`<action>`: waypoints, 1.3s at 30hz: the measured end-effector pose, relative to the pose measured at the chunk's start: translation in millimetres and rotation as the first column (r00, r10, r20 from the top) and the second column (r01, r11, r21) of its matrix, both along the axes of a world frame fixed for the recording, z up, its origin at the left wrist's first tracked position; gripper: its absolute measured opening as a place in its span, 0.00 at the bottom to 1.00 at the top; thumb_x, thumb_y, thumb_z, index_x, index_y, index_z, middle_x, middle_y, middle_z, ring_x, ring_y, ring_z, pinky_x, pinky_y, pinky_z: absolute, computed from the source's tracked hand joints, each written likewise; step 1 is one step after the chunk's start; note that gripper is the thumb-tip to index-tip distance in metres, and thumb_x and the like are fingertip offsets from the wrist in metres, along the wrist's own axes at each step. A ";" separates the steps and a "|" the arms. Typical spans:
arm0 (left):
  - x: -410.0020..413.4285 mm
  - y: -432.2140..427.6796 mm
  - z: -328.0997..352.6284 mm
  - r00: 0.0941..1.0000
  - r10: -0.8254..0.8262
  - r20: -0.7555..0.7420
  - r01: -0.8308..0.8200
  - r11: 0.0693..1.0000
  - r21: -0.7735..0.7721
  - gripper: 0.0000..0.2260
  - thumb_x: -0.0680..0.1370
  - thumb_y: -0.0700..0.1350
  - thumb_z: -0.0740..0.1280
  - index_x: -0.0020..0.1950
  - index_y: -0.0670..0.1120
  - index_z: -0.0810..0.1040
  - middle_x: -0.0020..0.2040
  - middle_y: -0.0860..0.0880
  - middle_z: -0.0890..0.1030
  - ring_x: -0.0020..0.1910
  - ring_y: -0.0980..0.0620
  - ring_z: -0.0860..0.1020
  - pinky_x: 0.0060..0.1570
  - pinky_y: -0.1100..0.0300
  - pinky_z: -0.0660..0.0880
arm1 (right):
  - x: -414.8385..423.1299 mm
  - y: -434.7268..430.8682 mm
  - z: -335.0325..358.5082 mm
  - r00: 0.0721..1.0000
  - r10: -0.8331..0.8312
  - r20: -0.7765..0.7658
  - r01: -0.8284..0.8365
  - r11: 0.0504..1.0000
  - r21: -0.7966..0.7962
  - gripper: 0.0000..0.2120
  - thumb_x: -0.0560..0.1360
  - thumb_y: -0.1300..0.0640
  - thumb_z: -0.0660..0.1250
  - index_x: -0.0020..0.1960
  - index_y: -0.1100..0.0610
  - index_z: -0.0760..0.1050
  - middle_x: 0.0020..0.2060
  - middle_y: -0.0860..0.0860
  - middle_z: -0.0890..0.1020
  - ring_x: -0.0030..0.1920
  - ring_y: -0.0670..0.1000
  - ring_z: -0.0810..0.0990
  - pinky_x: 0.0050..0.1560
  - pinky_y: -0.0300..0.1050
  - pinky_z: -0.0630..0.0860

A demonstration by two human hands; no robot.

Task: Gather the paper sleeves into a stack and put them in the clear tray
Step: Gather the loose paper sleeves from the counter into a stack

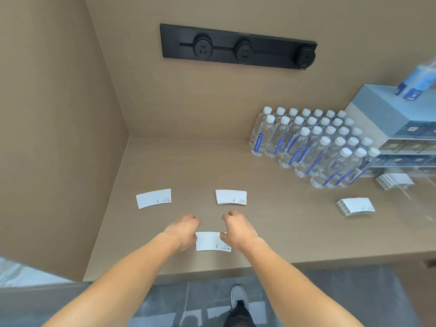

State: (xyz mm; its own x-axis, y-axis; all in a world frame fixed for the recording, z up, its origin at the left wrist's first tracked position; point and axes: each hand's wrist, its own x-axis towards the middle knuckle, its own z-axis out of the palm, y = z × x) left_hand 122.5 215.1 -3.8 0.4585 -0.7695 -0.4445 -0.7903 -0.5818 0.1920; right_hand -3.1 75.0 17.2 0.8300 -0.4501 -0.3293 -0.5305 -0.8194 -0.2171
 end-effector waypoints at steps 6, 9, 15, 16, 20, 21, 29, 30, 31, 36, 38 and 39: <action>-13.6 13.9 -9.4 0.998 -0.058 -0.002 0.058 0.998 0.008 0.15 0.79 0.43 0.61 0.65 0.43 0.73 0.63 0.44 0.73 0.65 0.43 0.71 0.59 0.49 0.74 | -20.6 17.7 -6.7 0.999 -0.025 -0.030 0.025 1.000 -0.008 0.19 0.76 0.55 0.67 0.64 0.60 0.71 0.60 0.56 0.73 0.64 0.58 0.69 0.58 0.51 0.75; -18.9 18.0 -13.0 0.996 -0.087 0.006 0.087 0.996 0.012 0.15 0.79 0.42 0.60 0.65 0.43 0.73 0.63 0.44 0.73 0.65 0.43 0.71 0.59 0.49 0.74 | -28.1 22.1 -12.1 0.998 -0.029 -0.050 0.028 1.000 -0.007 0.18 0.76 0.55 0.67 0.63 0.59 0.72 0.60 0.56 0.73 0.64 0.58 0.69 0.58 0.52 0.75; -24.0 22.2 -19.9 0.994 -0.108 0.014 0.107 0.994 0.018 0.10 0.79 0.43 0.59 0.58 0.43 0.74 0.59 0.43 0.74 0.60 0.41 0.73 0.52 0.50 0.73 | -35.0 26.7 -23.0 0.996 -0.047 -0.070 0.049 0.999 0.024 0.17 0.76 0.57 0.66 0.64 0.59 0.71 0.60 0.56 0.71 0.63 0.58 0.69 0.56 0.52 0.75; -24.1 22.2 -18.4 0.994 -0.106 0.023 0.106 0.994 0.011 0.10 0.79 0.43 0.59 0.58 0.42 0.74 0.58 0.43 0.75 0.59 0.41 0.73 0.51 0.51 0.73 | -35.2 26.6 -22.4 0.996 -0.048 -0.069 0.050 0.998 0.025 0.18 0.76 0.57 0.66 0.64 0.59 0.71 0.60 0.56 0.71 0.63 0.58 0.68 0.56 0.53 0.75; -26.3 21.0 -18.0 0.995 -0.094 0.035 0.094 0.995 -0.017 0.09 0.78 0.45 0.62 0.56 0.43 0.73 0.57 0.44 0.73 0.57 0.42 0.73 0.48 0.52 0.71 | -36.1 25.9 -26.5 0.995 -0.053 -0.079 0.057 0.998 0.042 0.19 0.76 0.58 0.67 0.64 0.60 0.70 0.62 0.55 0.70 0.63 0.57 0.67 0.56 0.54 0.75; -26.8 20.8 -18.7 0.995 -0.090 0.042 0.091 0.996 -0.021 0.09 0.78 0.45 0.63 0.56 0.43 0.73 0.57 0.44 0.73 0.57 0.43 0.73 0.48 0.52 0.71 | -36.9 25.6 -28.6 0.995 -0.050 -0.088 0.054 0.998 0.044 0.19 0.76 0.58 0.67 0.64 0.60 0.70 0.62 0.55 0.70 0.63 0.57 0.67 0.56 0.54 0.76; -25.3 7.7 -19.7 0.999 -0.044 0.014 0.045 0.998 -0.039 0.18 0.76 0.47 0.68 0.62 0.43 0.69 0.61 0.45 0.68 0.59 0.44 0.70 0.55 0.49 0.76 | -30.5 11.9 -35.3 0.994 -0.026 -0.108 0.033 0.997 0.063 0.18 0.76 0.60 0.65 0.65 0.60 0.69 0.62 0.55 0.69 0.64 0.58 0.66 0.56 0.55 0.76; -24.8 6.0 -19.8 0.999 -0.037 0.008 0.037 0.999 -0.034 0.18 0.76 0.48 0.69 0.63 0.43 0.69 0.62 0.46 0.68 0.60 0.44 0.69 0.55 0.48 0.76 | -28.6 10.0 -35.4 0.994 -0.025 -0.110 0.032 0.997 0.063 0.18 0.76 0.60 0.65 0.64 0.60 0.70 0.62 0.55 0.69 0.64 0.58 0.66 0.56 0.54 0.76; -24.3 4.5 -20.6 0.999 -0.033 0.005 0.033 0.999 -0.028 0.19 0.77 0.49 0.69 0.64 0.43 0.69 0.63 0.46 0.68 0.61 0.44 0.69 0.56 0.48 0.76 | -26.7 8.2 -35.9 0.993 -0.022 -0.113 0.030 0.998 0.063 0.17 0.76 0.61 0.64 0.64 0.60 0.70 0.61 0.55 0.69 0.64 0.57 0.66 0.55 0.54 0.76; -22.2 -1.6 -28.1 0.999 -0.041 0.011 0.041 0.999 -0.003 0.21 0.77 0.51 0.69 0.66 0.42 0.70 0.64 0.46 0.68 0.63 0.45 0.68 0.60 0.48 0.75 | -23.8 4.9 -44.2 0.991 0.000 -0.135 0.009 0.998 0.069 0.18 0.74 0.66 0.62 0.64 0.60 0.69 0.62 0.55 0.68 0.63 0.57 0.65 0.52 0.52 0.77; -20.8 -3.7 -28.9 1.000 -0.031 -0.002 0.031 1.000 -0.005 0.20 0.77 0.51 0.69 0.65 0.43 0.71 0.63 0.46 0.68 0.63 0.45 0.68 0.60 0.48 0.75 | -23.3 4.8 -46.8 0.990 0.004 -0.138 0.005 0.998 0.061 0.17 0.73 0.68 0.62 0.61 0.60 0.69 0.61 0.55 0.68 0.61 0.57 0.66 0.48 0.51 0.76; -20.0 -4.7 -28.8 1.000 -0.025 -0.011 0.025 1.000 -0.006 0.20 0.77 0.51 0.69 0.64 0.43 0.71 0.63 0.46 0.69 0.63 0.45 0.68 0.59 0.49 0.75 | -22.8 4.7 -47.5 0.990 0.004 -0.140 0.005 0.998 0.062 0.16 0.73 0.68 0.61 0.60 0.61 0.70 0.60 0.55 0.68 0.61 0.57 0.66 0.48 0.51 0.76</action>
